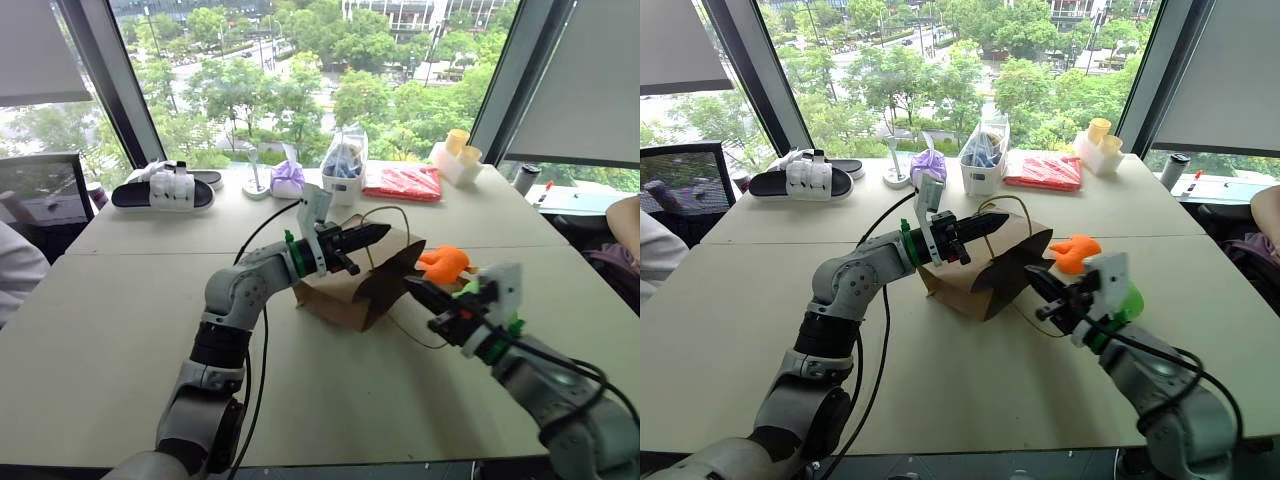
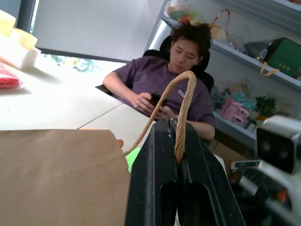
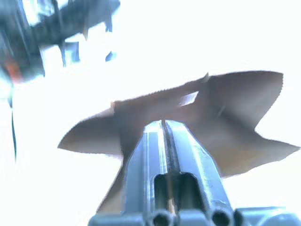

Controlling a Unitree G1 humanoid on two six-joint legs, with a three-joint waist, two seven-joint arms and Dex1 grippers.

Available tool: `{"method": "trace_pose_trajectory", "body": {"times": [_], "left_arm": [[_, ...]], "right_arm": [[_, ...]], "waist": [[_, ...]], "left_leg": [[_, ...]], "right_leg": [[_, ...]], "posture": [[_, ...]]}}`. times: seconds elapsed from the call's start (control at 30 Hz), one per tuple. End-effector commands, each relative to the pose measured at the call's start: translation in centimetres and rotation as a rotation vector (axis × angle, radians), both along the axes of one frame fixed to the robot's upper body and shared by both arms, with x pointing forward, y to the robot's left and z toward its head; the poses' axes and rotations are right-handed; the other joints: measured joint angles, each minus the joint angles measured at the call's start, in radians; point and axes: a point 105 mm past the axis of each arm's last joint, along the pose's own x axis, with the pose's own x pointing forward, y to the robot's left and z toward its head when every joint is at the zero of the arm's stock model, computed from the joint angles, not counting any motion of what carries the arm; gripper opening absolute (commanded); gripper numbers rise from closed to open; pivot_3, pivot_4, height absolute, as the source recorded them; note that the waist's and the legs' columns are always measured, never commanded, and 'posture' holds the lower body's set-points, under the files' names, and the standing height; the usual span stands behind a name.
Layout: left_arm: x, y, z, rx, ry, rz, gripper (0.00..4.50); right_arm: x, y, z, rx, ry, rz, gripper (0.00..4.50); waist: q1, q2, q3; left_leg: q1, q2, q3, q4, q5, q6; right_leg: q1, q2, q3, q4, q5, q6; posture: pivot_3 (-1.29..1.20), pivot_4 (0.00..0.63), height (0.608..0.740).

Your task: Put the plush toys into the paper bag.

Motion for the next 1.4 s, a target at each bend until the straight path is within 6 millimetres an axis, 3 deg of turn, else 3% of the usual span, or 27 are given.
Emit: {"method": "trace_pose_trajectory", "body": {"times": [0.03, 0.1, 0.2, 0.3, 0.4, 0.53, 0.63, 0.73, 0.97, 1.07, 1.2, 1.4], "left_arm": [[-0.5, -0.4, 0.9, -0.009, -0.049, -0.029, 0.0], [-0.6, -0.5, 0.7, -0.006, -0.047, -0.034, 0.0], [-0.8, -0.8, 0.5, -0.003, -0.046, -0.046, 0.0], [-1.1, -1.0, 0.2, 0.005, -0.048, -0.058, 0.0], [-1.3, -1.1, 0.1, 0.007, -0.048, -0.063, 0.0], [-1.5, -1.2, 0.0, 0.012, -0.054, -0.057, 0.0], [-1.4, -1.2, 0.0, 0.01, -0.057, -0.043, 0.0], [-1.2, -1.0, 0.1, 0.01, -0.064, -0.026, 0.0], [-0.8, -0.5, 0.5, -0.003, -0.069, 0.006, 0.0], [-0.8, -0.7, 0.7, -0.005, -0.071, 0.001, 0.0], [-0.5, -0.7, 1.2, -0.021, -0.07, -0.011, 0.0], [-0.4, -1.1, 1.3, -0.026, -0.068, -0.049, 0.0]], "right_arm": [[-0.3, -3.6, 1.7, 0.067, -0.036, -0.133, 1.92], [0.4, -6.0, 1.9, 0.057, -0.039, -0.251, 2.91], [2.0, -9.3, -0.9, -0.122, 0.11, -0.42, 4.32], [3.1, -10.8, -2.9, -0.269, 0.199, -0.495, 4.43], [4.3, -10.9, -4.1, -0.336, 0.241, -0.499, 4.43], [5.8, -11.6, -8.0, -0.43, 0.385, -0.509, 4.43], [6.5, -12.2, -9.5, -0.464, 0.445, -0.514, 4.43], [6.9, -13.1, -9.8, -0.518, 0.45, -0.525, 3.63], [7.4, -13.8, -8.9, -0.544, 0.399, -0.544, 0.21], [7.1, -13.7, -5.6, -0.571, 0.248, -0.523, 0.05], [4.5, -8.9, -0.5, -0.563, 0.035, -0.264, 0.05], [1.9, -3.9, 0.1, -0.602, 0.006, -0.043, 0.05]], "waist": [[0.0, 0.0, 0.0], [-0.003, 0.0, 0.0], [-0.003, 0.0, 0.0], [-0.003, 0.0, 0.0], [-0.007, 0.001, 0.0], [-0.005, 0.001, 0.0], [-0.003, 0.001, 0.0], [-0.004, 0.001, 0.0], [-0.007, 0.0, 0.0], [-0.005, 0.001, 0.0], [-0.002, 0.002, 0.0], [-0.003, 0.002, 0.0]], "left_leg": [[0.0, 0.0, 0.001, 0.0, 0.0, 0.0], [0.0, 0.0, 0.001, 0.0, 0.0, 0.0], [0.0, 0.0, 0.003, 0.0, 0.0, 0.0], [0.0, 0.0, 0.003, 0.0, 0.0, 0.0], [0.0, 0.0, 0.003, 0.0, 0.0, 0.0], [0.0, 0.0, 0.003, 0.0, 0.0, 0.0], [0.0, 0.0, 0.003, 0.001, 0.0, 0.0], [0.0, 0.0, 0.003, 0.001, 0.0, 0.0], [0.001, 0.0, 0.003, 0.001, 0.0, 0.0], [0.001, 0.0, 0.003, 0.003, 0.0, 0.0], [-0.001, 0.0, 0.003, 0.002, 0.0, 0.0], [0.0, 0.0, 0.003, 0.002, -0.001, 0.001]], "right_leg": [[0.0, 0.0, 0.0, 0.0, 0.0, 0.0], [0.0, 0.0, 0.0, 0.0, 0.0, 0.0], [-0.001, 0.0, 0.001, 0.001, 0.0, 0.0], [-0.001, 0.0, 0.001, 0.0, 0.0, 0.0], [-0.001, 0.0, 0.001, 0.0, 0.0, 0.0], [-0.001, 0.0, 0.001, 0.001, 0.0, 0.0], [0.0, 0.0, 0.001, 0.0, 0.0, 0.0], [0.0, 0.0, 0.001, 0.0, 0.0, 0.0], [0.001, 0.0, 0.001, 0.0, 0.0, 0.0], [0.001, 0.0, 0.001, 0.0, 0.0, 0.0], [-0.001, 0.0, 0.001, 0.0, 0.0, 0.0], [0.001, 0.0, 0.0, -0.001, 0.0, 0.0]], "posture": [[0.0, 0.15, 0.74], [0.0, 0.15, 0.74], [0.0, 0.15, 0.74], [0.0, 0.15, 0.74], [0.0, 0.15, 0.74], [0.0, 0.15, 0.74], [0.0, 0.15, 0.74], [0.0, 0.15, 0.74], [0.0, 0.15, 0.74], [0.0, 0.15, 0.74], [0.0, 0.15, 0.74], [0.0, 0.15, 0.74]]}}
